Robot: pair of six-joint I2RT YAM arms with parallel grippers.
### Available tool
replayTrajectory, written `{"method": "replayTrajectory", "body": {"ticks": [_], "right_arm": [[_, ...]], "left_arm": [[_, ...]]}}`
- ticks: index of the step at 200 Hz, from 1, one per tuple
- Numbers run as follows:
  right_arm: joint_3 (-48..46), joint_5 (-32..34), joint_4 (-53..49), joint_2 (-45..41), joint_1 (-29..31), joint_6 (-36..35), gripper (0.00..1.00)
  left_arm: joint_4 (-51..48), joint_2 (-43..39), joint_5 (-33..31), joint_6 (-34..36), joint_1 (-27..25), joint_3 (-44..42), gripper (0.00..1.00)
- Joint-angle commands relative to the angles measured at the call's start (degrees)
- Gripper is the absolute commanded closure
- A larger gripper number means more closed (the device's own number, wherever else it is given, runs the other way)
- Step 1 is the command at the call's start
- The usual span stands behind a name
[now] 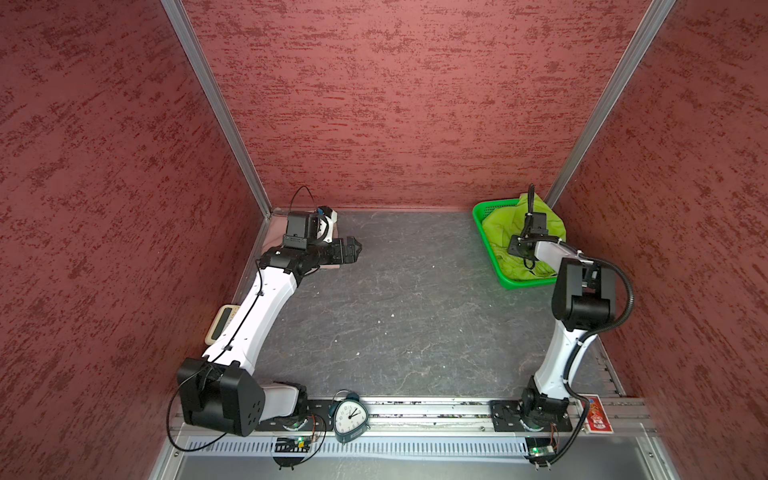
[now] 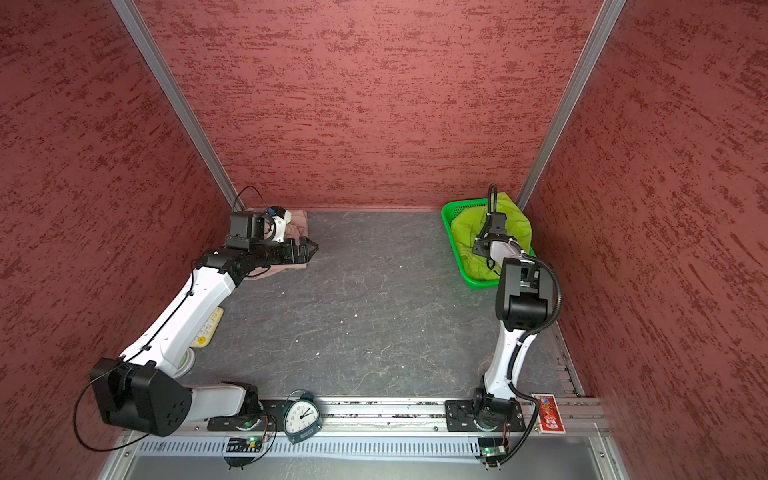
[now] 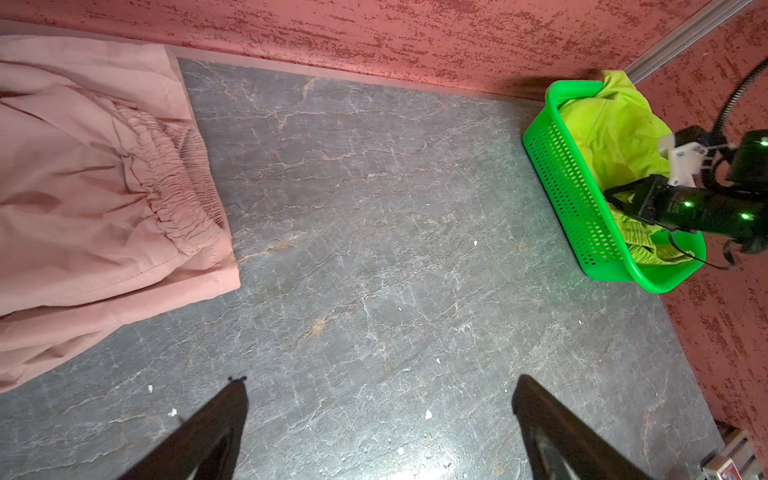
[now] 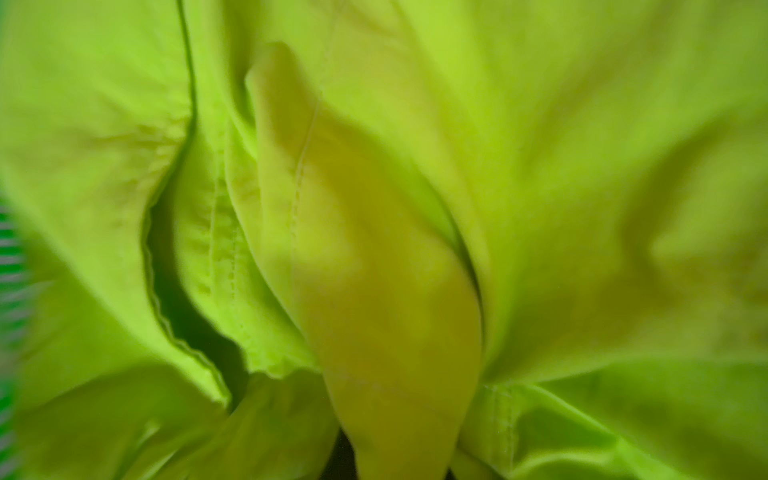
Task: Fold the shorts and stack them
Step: 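Lift the lime-green shorts out of the basket with the right gripper, then lay the lime-green shorts on the table beside the pink shorts with the right gripper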
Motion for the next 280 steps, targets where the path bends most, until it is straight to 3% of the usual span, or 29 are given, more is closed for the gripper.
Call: {"method": "replayTrajectory", "body": {"ticks": [1,83,109,139,170,194,236,255,280], "right_arm": [[-2.3,-4.61,9.09,-7.73,-0.54,0.98,1.0],[-3.28,-18.35,14.24,-21.32,-0.47,5.57,1.0],[-2.08,-20.66,16.47,-26.93,-0.01,7.64,1.0],[2.59,-28.3,18.67,-31.4,1.02,10.18,1.0],[13.0,-37.76,10.7,-31.26,6.29,9.02,1.0],[18.38,-38.49,-1.3,-30.77,14.18,4.34,1.0],[11.88,-43.56,-9.68,-31.13,25.72,5.3,1.0],[8.65,-43.63,-14.68,-30.26,27.88,5.65,1.0],[5.95,-40.26,-20.2,-22.93,28.91,4.23,1.0]], "left_arm": [[-0.91,-0.25,-2.04,-0.83,-1.02,1.55,0.01],[-0.97,-0.35,-6.26,0.1,-4.39,2.36,0.01],[-1.17,-2.34,-7.63,0.77,-4.39,1.55,0.01],[0.64,-4.88,-7.83,1.59,-4.39,-0.43,0.01],[-0.3,-6.84,-8.23,1.8,-4.39,-1.03,0.01],[-0.9,-9.73,-9.52,2.23,-4.24,-2.61,0.01],[-6.59,-12.28,-13.73,6.15,-4.04,-0.08,0.01],[-8.56,-12.23,-13.84,6.35,-4.04,2.07,0.01],[-9.5,-12.79,-10.44,5.53,-4.37,2.8,0.01]]}}
